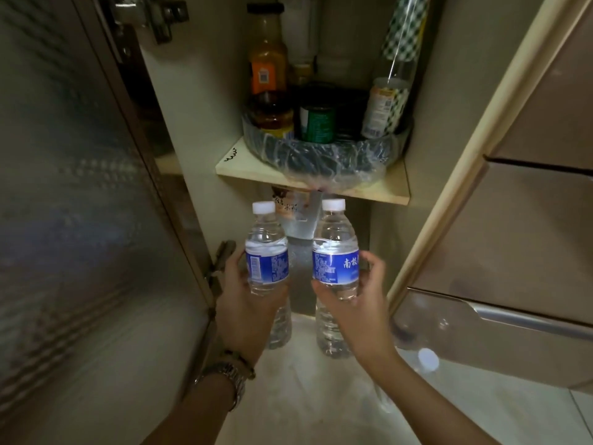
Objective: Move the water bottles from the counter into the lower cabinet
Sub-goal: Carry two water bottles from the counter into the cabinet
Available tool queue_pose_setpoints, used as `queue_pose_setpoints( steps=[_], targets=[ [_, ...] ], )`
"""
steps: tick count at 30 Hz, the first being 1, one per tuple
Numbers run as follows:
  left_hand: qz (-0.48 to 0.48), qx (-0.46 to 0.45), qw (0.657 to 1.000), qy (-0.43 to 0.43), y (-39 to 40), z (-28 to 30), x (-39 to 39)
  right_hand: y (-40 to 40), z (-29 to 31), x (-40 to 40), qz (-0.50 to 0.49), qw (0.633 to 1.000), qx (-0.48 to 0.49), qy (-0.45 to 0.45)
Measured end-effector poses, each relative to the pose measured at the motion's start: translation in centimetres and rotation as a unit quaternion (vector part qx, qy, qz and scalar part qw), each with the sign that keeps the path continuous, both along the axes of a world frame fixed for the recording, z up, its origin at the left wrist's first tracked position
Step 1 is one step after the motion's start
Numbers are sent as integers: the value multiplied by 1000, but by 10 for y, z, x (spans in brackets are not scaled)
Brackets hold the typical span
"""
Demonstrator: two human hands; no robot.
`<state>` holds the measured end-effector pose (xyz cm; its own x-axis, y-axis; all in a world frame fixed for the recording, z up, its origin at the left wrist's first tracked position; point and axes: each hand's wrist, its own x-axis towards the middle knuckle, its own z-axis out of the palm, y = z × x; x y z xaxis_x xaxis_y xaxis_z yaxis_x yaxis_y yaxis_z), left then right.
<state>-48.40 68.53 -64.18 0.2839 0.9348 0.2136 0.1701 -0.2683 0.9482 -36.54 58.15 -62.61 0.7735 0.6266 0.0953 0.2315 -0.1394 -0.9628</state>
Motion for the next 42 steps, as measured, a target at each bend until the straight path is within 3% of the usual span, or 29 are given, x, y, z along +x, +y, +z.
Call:
queue_pose_setpoints(
  steps=[5,11,19,28,42],
  targets=[
    [-8,42,999,27,19,-24,13,21,-29,14,-3,1000,0,-17],
    [-7,25,999,-42,42,-30,42,41,-52,38,-9,999,23,-32],
    [-34,60,995,-67,76,-43,76,65,-80,62,-51,996,58,-45],
    [-46,36,993,-104,85,-85,86,80,-100,69,-36,995,78,-45],
    [-79,22,993,-89,95,-93,87,92,-111,70,-30,995,82,-40]
  ],
)
